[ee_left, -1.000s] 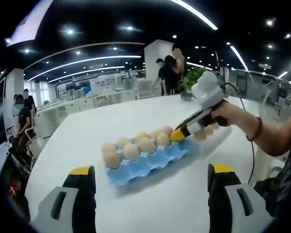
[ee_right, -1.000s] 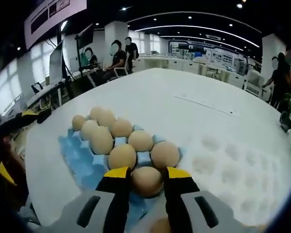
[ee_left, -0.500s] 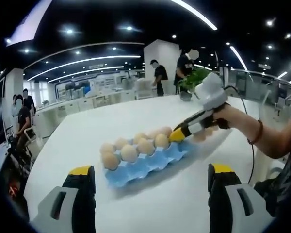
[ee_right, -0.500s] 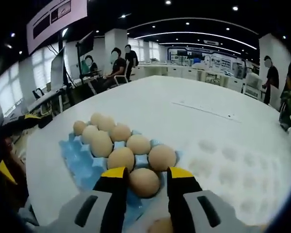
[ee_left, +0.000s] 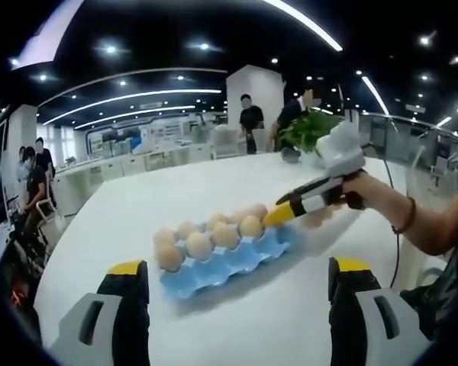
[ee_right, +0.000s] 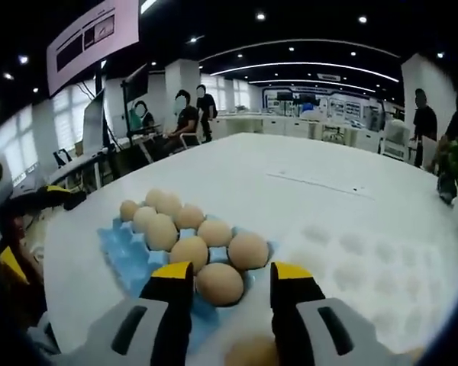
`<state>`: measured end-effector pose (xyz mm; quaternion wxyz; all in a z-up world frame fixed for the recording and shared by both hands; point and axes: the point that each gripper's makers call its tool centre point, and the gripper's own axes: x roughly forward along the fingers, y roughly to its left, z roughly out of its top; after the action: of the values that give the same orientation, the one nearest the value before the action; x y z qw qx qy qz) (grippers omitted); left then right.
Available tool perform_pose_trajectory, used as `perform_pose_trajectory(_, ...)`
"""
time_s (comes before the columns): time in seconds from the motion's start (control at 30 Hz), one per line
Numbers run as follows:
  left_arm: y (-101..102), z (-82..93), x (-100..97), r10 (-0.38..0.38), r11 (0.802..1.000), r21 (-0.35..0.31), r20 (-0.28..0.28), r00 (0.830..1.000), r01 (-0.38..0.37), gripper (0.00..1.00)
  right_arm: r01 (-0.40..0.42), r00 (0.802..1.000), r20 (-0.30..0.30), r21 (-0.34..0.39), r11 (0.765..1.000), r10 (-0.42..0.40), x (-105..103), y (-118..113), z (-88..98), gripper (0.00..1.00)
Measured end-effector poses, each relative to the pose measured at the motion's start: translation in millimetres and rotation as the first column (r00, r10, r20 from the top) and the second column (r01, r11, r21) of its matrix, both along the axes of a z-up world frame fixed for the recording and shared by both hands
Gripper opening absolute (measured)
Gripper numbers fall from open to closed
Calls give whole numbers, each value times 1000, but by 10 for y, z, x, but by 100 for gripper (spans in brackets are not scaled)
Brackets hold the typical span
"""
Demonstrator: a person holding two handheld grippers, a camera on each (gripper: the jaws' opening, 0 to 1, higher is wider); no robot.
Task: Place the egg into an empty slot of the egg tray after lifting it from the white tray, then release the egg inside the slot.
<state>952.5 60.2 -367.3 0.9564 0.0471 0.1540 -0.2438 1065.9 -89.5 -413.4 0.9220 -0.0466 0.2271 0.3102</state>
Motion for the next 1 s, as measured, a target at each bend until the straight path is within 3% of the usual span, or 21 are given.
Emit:
perform_pose_trajectory(0.83,-32,-3,-34,1,1000,-8,0,1000,-1,100,80,989,115,135,988,-96,-192,-242,152,53)
perform_pose_trajectory(1.0,-45,-3,-42,0,1000,-15,2,1000,0,100,99,983,139,128,987,-116,-222,-283,153,54)
